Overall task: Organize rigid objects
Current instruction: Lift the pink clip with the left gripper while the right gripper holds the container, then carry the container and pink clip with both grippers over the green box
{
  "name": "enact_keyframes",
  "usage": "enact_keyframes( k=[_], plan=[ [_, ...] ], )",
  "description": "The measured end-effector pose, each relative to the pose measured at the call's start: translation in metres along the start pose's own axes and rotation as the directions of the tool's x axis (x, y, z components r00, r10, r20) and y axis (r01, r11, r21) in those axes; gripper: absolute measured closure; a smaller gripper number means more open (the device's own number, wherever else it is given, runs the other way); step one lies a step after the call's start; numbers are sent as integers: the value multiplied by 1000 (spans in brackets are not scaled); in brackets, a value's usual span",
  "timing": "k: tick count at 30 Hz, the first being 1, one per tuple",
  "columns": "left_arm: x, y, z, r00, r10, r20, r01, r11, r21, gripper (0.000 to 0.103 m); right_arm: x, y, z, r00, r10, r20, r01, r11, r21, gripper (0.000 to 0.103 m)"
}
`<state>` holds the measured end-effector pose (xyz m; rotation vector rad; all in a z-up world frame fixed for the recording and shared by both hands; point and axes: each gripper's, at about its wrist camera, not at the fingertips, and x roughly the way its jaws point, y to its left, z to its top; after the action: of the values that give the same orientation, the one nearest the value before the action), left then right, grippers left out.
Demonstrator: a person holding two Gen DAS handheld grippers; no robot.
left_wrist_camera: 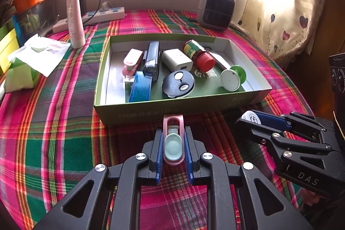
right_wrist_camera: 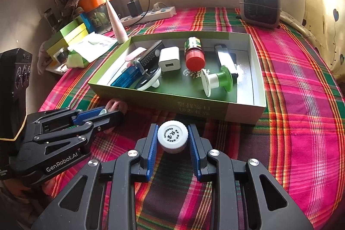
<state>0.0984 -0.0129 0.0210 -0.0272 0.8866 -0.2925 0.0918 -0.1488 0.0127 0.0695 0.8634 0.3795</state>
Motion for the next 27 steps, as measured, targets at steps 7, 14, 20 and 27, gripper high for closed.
enact_keyframes(
  k=[7, 14, 20, 27],
  plan=[
    [-12, -2, 2, 999, -11, 32, 11, 1000, 2, 86, -8, 4, 3, 1000, -2, 21, 2, 1000, -9, 74],
    [-23, -3, 8, 998, -21, 62, 21, 1000, 8, 86, -17, 7, 9, 999, -6, 48, 7, 1000, -17, 74],
    [-31, -3, 14, 996, -26, 87, 25, 1000, 15, 86, -23, 7, 17, 997, -12, 73, 13, 1000, -19, 74],
    [-30, -1, 23, 995, -33, 92, 32, 999, 12, 86, -24, 6, 27, 996, -13, 89, 14, 1000, -21, 74]
  ],
)
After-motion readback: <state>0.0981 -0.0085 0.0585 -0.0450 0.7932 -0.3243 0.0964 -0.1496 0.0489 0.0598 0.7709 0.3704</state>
